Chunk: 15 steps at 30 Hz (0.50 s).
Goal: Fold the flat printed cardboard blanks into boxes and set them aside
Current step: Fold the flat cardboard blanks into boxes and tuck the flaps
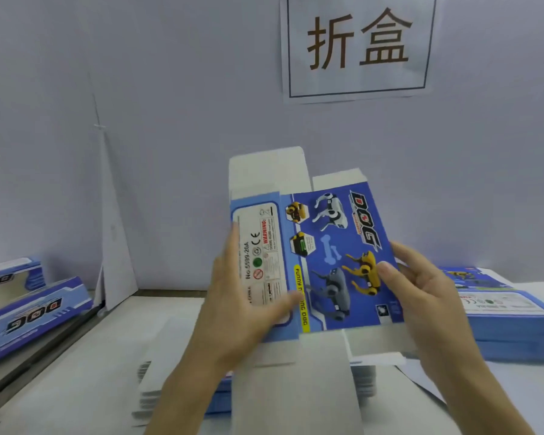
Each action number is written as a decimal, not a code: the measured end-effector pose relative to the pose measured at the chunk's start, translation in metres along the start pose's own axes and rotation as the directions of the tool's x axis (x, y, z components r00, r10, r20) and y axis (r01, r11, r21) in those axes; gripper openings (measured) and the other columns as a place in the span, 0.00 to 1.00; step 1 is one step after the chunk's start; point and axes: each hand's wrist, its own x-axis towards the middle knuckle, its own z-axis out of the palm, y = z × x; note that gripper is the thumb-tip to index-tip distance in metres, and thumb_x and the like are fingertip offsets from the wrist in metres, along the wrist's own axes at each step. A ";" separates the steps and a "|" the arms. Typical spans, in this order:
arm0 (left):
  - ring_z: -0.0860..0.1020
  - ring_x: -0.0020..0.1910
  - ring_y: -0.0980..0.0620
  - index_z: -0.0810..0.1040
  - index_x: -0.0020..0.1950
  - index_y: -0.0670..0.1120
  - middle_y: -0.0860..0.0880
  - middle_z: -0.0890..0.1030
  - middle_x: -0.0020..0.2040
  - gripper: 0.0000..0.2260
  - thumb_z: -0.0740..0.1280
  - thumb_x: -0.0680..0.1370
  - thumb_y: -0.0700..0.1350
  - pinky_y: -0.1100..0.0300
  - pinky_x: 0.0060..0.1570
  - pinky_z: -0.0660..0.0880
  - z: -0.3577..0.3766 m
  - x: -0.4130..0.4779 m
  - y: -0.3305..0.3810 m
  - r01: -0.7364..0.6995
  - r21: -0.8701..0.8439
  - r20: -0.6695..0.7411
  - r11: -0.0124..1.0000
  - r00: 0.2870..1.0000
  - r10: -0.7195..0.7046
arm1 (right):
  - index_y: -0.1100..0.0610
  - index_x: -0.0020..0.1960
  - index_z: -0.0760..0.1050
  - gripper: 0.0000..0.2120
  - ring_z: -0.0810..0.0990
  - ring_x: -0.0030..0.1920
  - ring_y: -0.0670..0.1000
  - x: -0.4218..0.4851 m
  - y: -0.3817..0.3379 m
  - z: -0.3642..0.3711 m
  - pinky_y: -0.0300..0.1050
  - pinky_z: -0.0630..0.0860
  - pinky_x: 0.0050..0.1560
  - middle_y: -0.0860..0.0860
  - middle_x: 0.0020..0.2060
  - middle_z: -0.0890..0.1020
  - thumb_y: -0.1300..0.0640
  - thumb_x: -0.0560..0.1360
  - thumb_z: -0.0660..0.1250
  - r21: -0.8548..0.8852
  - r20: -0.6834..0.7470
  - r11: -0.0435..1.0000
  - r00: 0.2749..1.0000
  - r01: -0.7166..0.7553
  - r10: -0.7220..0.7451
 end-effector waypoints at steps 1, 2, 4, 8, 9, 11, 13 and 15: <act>0.70 0.59 0.67 0.39 0.72 0.72 0.63 0.62 0.65 0.55 0.72 0.56 0.73 0.67 0.56 0.70 0.003 -0.002 -0.001 0.002 0.123 0.080 0.992 0.997 -0.012 | 0.48 0.58 0.76 0.12 0.86 0.41 0.50 0.000 0.002 0.000 0.41 0.80 0.28 0.49 0.45 0.87 0.59 0.78 0.63 0.006 -0.012 1.000 1.000 0.029 -0.029; 0.66 0.61 0.66 0.35 0.70 0.74 0.65 0.57 0.65 0.57 0.70 0.53 0.76 0.65 0.59 0.66 0.007 -0.003 -0.003 0.013 0.195 0.135 0.981 0.990 -0.040 | 0.47 0.57 0.77 0.11 0.86 0.42 0.50 0.000 0.002 0.001 0.41 0.80 0.29 0.49 0.45 0.87 0.59 0.78 0.62 0.000 -0.014 0.998 0.998 0.055 -0.055; 0.62 0.63 0.64 0.31 0.67 0.75 0.65 0.54 0.65 0.59 0.69 0.51 0.76 0.64 0.60 0.64 0.010 -0.002 -0.005 0.057 0.218 0.157 0.974 0.983 -0.093 | 0.46 0.56 0.76 0.12 0.86 0.42 0.49 0.000 0.001 0.003 0.40 0.80 0.29 0.48 0.45 0.87 0.59 0.79 0.62 -0.014 -0.006 0.995 0.995 0.095 -0.095; 0.66 0.50 0.66 0.28 0.64 0.76 0.65 0.53 0.52 0.59 0.77 0.58 0.65 0.71 0.50 0.65 0.008 -0.001 -0.008 0.049 0.238 0.065 0.970 0.996 -0.066 | 0.45 0.58 0.75 0.13 0.86 0.43 0.46 0.000 0.006 0.005 0.38 0.79 0.30 0.47 0.45 0.87 0.60 0.78 0.61 -0.044 0.021 0.988 0.989 0.150 -0.149; 0.67 0.49 0.67 0.26 0.64 0.75 0.65 0.52 0.51 0.60 0.77 0.59 0.64 0.74 0.48 0.65 0.007 -0.001 -0.009 0.028 0.254 0.051 0.967 0.998 -0.043 | 0.44 0.58 0.74 0.13 0.86 0.43 0.46 0.000 0.008 0.006 0.38 0.79 0.30 0.46 0.45 0.86 0.59 0.78 0.61 -0.046 0.022 0.987 0.988 0.155 -0.154; 0.66 0.55 0.65 0.24 0.65 0.73 0.66 0.52 0.54 0.62 0.76 0.57 0.67 0.70 0.53 0.66 0.008 -0.003 -0.011 -0.006 0.291 0.066 0.957 0.998 -0.014 | 0.41 0.57 0.74 0.13 0.86 0.46 0.47 0.000 0.009 0.007 0.40 0.80 0.30 0.44 0.46 0.86 0.57 0.77 0.62 -0.046 0.007 0.987 0.988 0.152 -0.151; 0.62 0.64 0.59 0.21 0.63 0.72 0.66 0.50 0.61 0.64 0.74 0.53 0.71 0.62 0.59 0.67 0.006 -0.003 -0.012 -0.009 0.321 0.111 0.947 0.993 -0.028 | 0.40 0.56 0.74 0.14 0.86 0.46 0.47 0.001 0.009 0.006 0.40 0.80 0.29 0.44 0.46 0.86 0.58 0.78 0.62 -0.044 -0.008 0.990 0.991 0.136 -0.137; 0.62 0.66 0.57 0.20 0.63 0.70 0.65 0.49 0.63 0.65 0.74 0.51 0.71 0.57 0.62 0.70 0.003 -0.003 -0.014 -0.009 0.355 0.170 0.935 0.984 -0.055 | 0.40 0.56 0.74 0.14 0.86 0.46 0.48 0.002 0.009 0.005 0.41 0.80 0.29 0.44 0.46 0.86 0.58 0.78 0.62 -0.052 -0.002 0.991 0.992 0.126 -0.126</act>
